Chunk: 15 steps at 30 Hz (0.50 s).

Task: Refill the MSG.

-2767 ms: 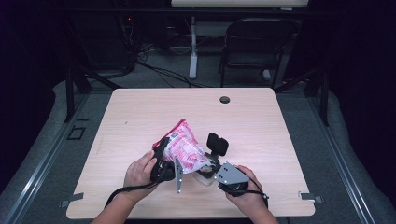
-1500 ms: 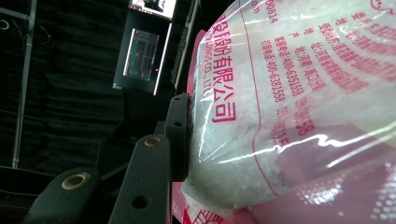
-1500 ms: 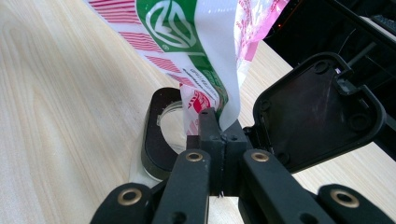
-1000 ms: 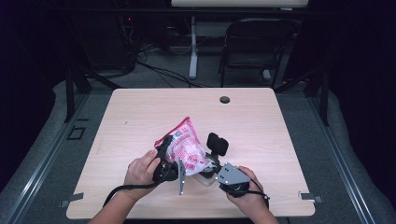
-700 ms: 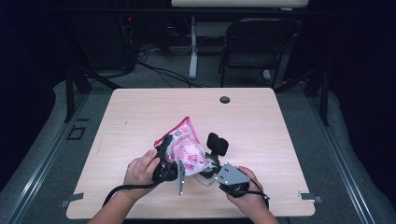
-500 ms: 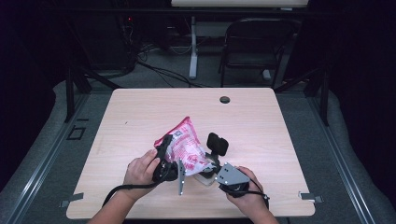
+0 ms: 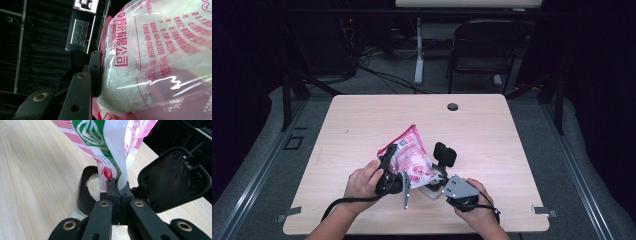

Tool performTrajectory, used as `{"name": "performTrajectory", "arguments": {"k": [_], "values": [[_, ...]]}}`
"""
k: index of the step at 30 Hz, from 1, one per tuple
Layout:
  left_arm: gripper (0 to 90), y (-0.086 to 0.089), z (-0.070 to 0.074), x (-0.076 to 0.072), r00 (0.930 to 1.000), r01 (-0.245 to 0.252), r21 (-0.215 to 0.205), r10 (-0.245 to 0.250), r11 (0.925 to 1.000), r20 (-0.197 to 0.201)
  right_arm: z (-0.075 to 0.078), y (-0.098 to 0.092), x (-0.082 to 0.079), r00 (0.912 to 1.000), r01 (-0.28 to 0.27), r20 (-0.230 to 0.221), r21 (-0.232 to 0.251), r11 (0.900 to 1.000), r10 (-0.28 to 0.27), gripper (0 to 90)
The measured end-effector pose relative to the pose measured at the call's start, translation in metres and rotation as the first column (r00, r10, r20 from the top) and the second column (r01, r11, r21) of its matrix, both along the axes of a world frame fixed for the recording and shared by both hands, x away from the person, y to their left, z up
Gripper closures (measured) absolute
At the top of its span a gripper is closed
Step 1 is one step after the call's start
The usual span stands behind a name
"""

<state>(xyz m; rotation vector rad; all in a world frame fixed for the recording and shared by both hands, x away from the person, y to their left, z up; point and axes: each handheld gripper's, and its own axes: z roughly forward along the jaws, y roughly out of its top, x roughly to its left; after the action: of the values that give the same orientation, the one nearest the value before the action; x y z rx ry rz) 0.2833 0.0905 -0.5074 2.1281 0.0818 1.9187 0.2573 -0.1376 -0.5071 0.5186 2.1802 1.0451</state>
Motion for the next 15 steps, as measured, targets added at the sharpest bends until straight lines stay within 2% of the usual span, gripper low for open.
{"name": "performTrajectory", "arguments": {"k": [15], "values": [[69.3,-0.0016,0.0041,-0.0007,1.0000,0.003,0.001,-0.003,1.0000,0.008,-0.0005,0.0003,0.0000,1.0000,-0.003,-0.003,-0.003,1.000,0.003,90.0]]}}
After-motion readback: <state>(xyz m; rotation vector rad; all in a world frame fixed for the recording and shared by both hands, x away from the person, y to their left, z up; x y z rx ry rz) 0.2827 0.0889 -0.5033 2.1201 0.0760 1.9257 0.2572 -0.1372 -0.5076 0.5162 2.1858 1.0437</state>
